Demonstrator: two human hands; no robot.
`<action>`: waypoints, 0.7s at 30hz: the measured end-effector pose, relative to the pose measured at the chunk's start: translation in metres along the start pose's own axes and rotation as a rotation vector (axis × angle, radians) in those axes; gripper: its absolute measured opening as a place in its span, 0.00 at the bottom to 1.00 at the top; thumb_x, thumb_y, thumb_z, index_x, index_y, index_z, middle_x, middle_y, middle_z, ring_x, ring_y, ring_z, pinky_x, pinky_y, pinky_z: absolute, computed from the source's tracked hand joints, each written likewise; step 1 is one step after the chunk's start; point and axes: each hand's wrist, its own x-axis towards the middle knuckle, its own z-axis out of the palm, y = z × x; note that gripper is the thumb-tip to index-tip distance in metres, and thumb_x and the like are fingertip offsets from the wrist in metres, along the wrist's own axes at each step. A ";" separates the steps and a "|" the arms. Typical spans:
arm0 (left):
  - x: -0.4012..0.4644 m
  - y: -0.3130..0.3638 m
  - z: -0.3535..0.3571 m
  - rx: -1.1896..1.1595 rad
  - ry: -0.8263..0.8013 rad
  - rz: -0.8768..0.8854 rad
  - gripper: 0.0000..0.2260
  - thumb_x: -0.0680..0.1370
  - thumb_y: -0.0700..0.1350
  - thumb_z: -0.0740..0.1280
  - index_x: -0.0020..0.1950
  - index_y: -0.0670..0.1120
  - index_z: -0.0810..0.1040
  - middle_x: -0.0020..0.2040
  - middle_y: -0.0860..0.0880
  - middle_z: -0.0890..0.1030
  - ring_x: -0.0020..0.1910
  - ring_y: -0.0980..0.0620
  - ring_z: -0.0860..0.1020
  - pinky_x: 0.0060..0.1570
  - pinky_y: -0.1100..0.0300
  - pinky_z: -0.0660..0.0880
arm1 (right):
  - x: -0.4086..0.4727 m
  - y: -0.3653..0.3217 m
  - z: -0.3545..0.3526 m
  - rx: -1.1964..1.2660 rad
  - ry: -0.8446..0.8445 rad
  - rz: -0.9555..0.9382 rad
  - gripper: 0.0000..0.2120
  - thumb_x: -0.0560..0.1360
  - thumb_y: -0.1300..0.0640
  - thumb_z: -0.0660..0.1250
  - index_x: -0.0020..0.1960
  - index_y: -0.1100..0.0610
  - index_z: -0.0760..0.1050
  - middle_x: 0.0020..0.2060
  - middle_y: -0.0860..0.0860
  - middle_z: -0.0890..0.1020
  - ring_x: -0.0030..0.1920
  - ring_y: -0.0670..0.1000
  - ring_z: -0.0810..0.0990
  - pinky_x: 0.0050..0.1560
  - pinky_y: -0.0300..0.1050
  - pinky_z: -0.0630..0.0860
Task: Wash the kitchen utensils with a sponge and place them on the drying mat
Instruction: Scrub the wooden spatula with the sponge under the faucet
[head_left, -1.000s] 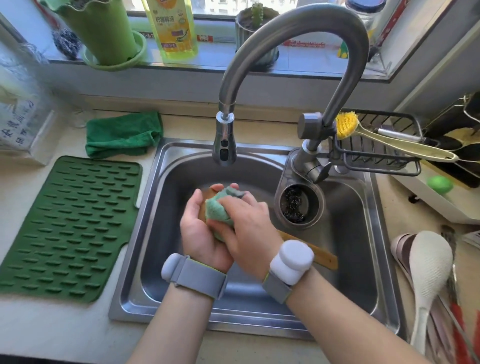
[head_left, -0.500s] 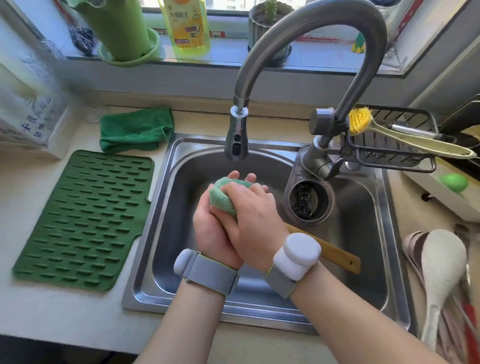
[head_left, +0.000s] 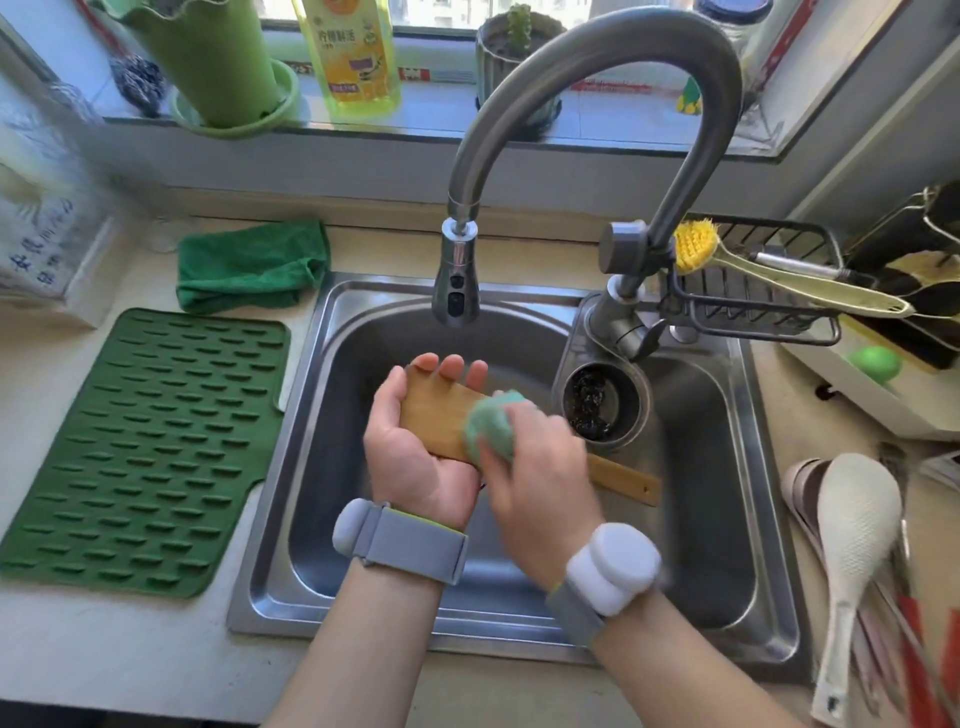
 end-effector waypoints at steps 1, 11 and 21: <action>0.001 0.001 0.000 -0.001 0.000 0.010 0.12 0.79 0.51 0.58 0.44 0.45 0.75 0.43 0.46 0.78 0.52 0.40 0.77 0.59 0.46 0.73 | 0.003 -0.008 0.003 0.010 -0.028 -0.066 0.11 0.74 0.46 0.56 0.49 0.52 0.70 0.40 0.51 0.78 0.40 0.57 0.72 0.39 0.50 0.64; 0.008 0.023 -0.007 0.062 -0.017 0.027 0.12 0.78 0.52 0.58 0.44 0.48 0.76 0.41 0.50 0.76 0.47 0.43 0.78 0.62 0.39 0.69 | -0.017 0.082 -0.018 -0.073 -0.078 0.300 0.17 0.74 0.47 0.53 0.54 0.55 0.72 0.51 0.54 0.78 0.50 0.60 0.71 0.46 0.51 0.63; 0.005 0.008 -0.004 0.067 -0.096 -0.098 0.15 0.79 0.53 0.58 0.49 0.44 0.79 0.46 0.45 0.81 0.52 0.40 0.80 0.63 0.43 0.71 | 0.016 0.020 -0.017 0.191 -0.460 0.102 0.14 0.79 0.45 0.55 0.53 0.55 0.68 0.48 0.55 0.80 0.50 0.61 0.77 0.51 0.55 0.72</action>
